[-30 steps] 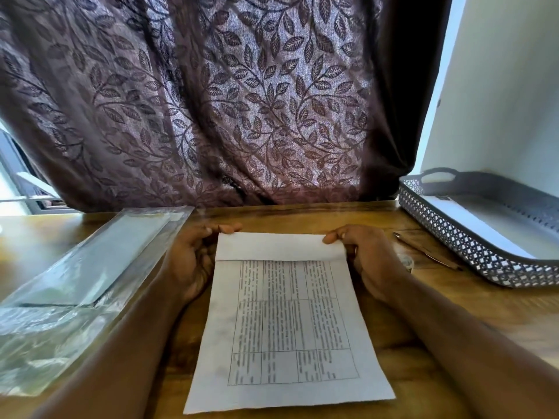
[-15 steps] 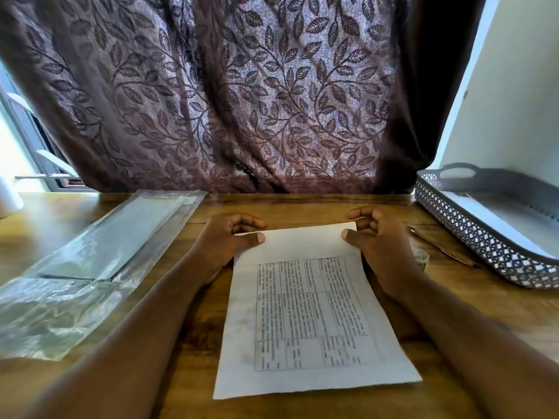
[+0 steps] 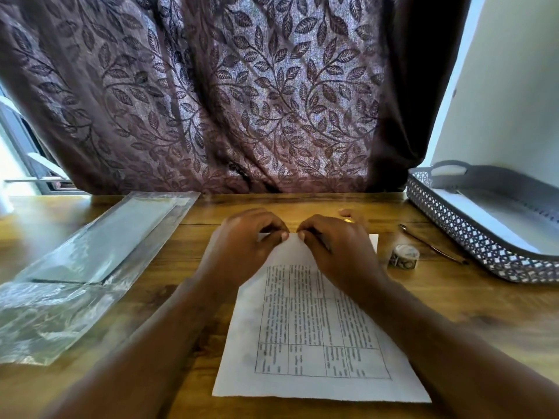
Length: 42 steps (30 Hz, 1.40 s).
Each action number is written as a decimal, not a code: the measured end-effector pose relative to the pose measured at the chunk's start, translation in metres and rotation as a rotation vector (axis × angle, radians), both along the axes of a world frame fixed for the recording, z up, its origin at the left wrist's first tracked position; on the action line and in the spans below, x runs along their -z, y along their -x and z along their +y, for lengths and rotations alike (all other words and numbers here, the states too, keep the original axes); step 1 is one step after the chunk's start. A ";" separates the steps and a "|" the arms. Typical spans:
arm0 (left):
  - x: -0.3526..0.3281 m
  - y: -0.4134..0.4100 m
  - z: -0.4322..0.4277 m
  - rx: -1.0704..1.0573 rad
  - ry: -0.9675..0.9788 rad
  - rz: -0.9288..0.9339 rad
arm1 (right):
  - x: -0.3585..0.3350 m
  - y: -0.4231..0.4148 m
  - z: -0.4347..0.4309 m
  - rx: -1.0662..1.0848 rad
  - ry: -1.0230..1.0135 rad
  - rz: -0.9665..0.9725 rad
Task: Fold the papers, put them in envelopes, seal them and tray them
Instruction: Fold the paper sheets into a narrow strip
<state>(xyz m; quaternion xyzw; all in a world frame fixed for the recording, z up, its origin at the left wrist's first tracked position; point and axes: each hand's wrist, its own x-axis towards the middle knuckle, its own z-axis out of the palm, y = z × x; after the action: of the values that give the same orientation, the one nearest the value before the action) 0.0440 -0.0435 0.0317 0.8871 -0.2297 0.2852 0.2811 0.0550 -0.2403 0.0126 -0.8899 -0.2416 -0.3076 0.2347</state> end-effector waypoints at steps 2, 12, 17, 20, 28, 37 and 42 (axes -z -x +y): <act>0.002 -0.005 0.006 -0.054 0.037 0.071 | 0.001 -0.003 -0.006 0.017 0.009 -0.004; 0.014 -0.025 0.037 -0.179 0.159 0.239 | 0.000 -0.013 -0.038 0.064 -0.129 0.342; 0.011 -0.021 0.030 -0.281 -0.008 0.137 | -0.001 -0.005 -0.030 -0.009 -0.159 0.304; 0.009 -0.015 0.015 -0.212 -0.094 0.060 | -0.003 0.002 -0.021 -0.053 -0.133 0.284; 0.011 -0.015 0.004 -0.027 -0.056 0.079 | 0.000 0.002 -0.017 -0.068 -0.125 0.252; 0.022 -0.032 0.049 -0.269 0.074 0.239 | 0.001 -0.010 -0.031 0.042 -0.291 0.286; 0.021 -0.032 0.055 -0.249 0.457 0.396 | 0.002 -0.013 -0.033 0.075 -0.358 0.300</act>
<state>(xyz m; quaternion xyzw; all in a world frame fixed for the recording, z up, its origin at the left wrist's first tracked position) 0.0761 0.0111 0.0109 0.8605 0.0098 0.1835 0.4751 0.0680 -0.2736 0.0104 -0.8783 -0.1123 -0.2181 0.4104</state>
